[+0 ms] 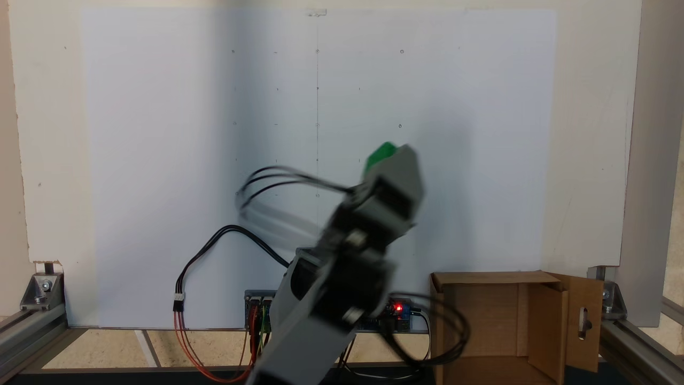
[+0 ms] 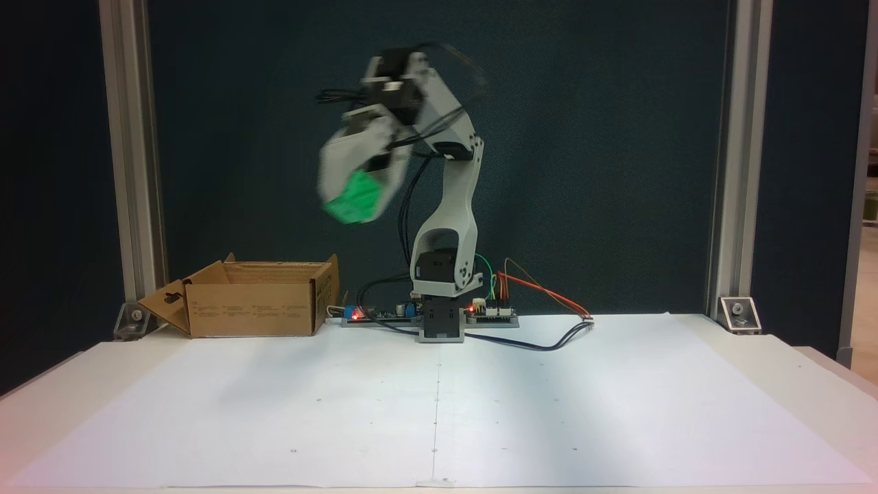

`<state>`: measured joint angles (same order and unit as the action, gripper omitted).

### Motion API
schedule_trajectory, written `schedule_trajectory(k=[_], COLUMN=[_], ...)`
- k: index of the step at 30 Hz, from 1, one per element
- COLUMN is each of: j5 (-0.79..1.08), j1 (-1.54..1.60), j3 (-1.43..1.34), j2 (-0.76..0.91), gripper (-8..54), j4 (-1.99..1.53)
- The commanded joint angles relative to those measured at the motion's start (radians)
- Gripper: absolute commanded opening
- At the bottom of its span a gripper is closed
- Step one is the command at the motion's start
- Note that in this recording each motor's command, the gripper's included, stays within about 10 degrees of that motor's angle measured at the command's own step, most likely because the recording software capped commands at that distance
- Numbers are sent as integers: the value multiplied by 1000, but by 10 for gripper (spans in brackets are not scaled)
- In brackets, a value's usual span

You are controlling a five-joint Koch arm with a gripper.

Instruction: Grasp a green dice and put it in the bin.

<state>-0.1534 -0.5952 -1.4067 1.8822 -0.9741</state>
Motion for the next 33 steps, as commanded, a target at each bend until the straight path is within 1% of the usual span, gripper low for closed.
schedule_trajectory(k=[1, 4, 8, 12, 14, 15, 18, 19, 21, 24, 26, 27, 29, 31, 33], j5=[165, 287, 382, 483, 532, 588, 663, 695, 713, 719, 716, 715, 709, 643, 488], j1=[-162, -379, -667, -958, -1034, -1123, -1198, -1213, -1221, -1229, -1229, -1230, -1230, -1227, -1207], j3=[72, 100, 140, 147, 147, 147, 146, 144, 144, 144, 143, 141, 141, 141, 143], j2=[-25, -74, -146, -183, -227, -288, -371, -431, -492, -538, -574, -578, -578, -575, -511], gripper=[115, 115, 115, 115, 115, 115, 115, 115, 115, 115, 318, 332, 417, 419, 419], j4=[6, 5, 6, 6, 8, 32, 37, 37, 46, 98, 103, 107, 126, 183, 261])
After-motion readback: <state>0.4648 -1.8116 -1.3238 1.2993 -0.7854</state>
